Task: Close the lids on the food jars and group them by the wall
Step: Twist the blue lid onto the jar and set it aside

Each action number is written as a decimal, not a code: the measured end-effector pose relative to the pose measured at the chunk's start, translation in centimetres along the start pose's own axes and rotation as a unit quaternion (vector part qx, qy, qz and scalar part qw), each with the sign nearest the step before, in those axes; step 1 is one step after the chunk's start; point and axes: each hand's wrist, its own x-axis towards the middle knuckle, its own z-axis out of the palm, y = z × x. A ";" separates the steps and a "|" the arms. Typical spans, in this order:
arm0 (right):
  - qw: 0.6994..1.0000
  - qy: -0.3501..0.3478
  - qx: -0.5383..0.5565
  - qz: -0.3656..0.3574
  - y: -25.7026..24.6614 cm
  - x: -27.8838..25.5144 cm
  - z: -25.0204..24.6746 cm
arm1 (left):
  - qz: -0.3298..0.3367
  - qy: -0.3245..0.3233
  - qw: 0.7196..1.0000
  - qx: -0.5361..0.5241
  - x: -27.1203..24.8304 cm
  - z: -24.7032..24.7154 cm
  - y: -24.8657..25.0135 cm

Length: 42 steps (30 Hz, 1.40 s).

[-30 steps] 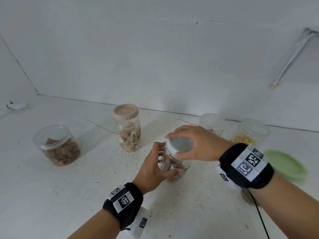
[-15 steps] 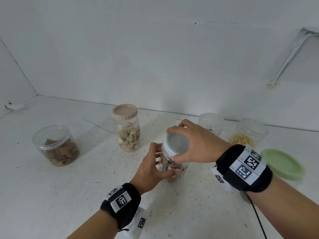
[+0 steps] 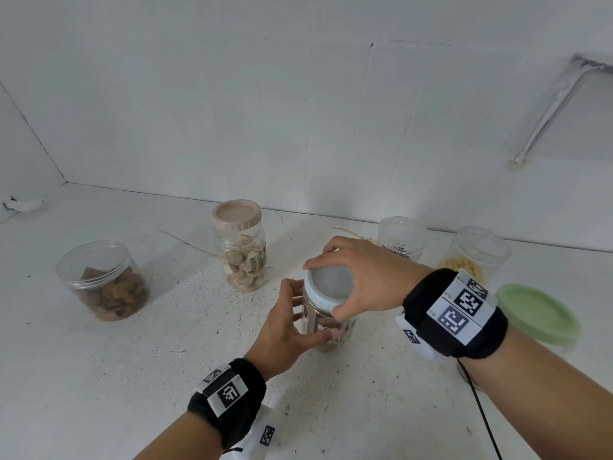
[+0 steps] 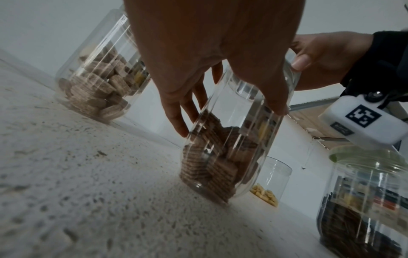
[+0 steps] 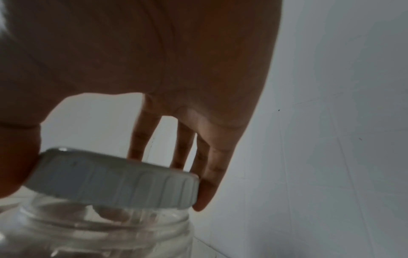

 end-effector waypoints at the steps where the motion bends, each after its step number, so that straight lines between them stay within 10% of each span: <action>1: 1.000 0.000 0.004 -0.001 0.1 -0.1 -0.1 | 0.001 0.000 1.000 -0.001 0.0 0.0 0.0; 16: 0.982 0.076 -0.097 0.146 -1.2 -0.2 1.4 | 0.013 -0.005 1.000 0.006 0.1 0.1 -0.4; 27: 1.000 -0.013 -0.001 0.004 -0.6 -0.2 -0.6 | 0.001 -0.008 1.000 0.014 0.0 0.0 -0.3; 38: 0.969 0.075 -0.160 0.176 -1.2 -0.3 0.5 | 0.001 -0.006 1.000 0.007 0.2 0.0 -0.3; 42: 0.990 0.063 -0.068 0.108 0.1 -1.1 0.0 | -0.003 -0.009 1.000 0.010 0.2 0.0 -0.4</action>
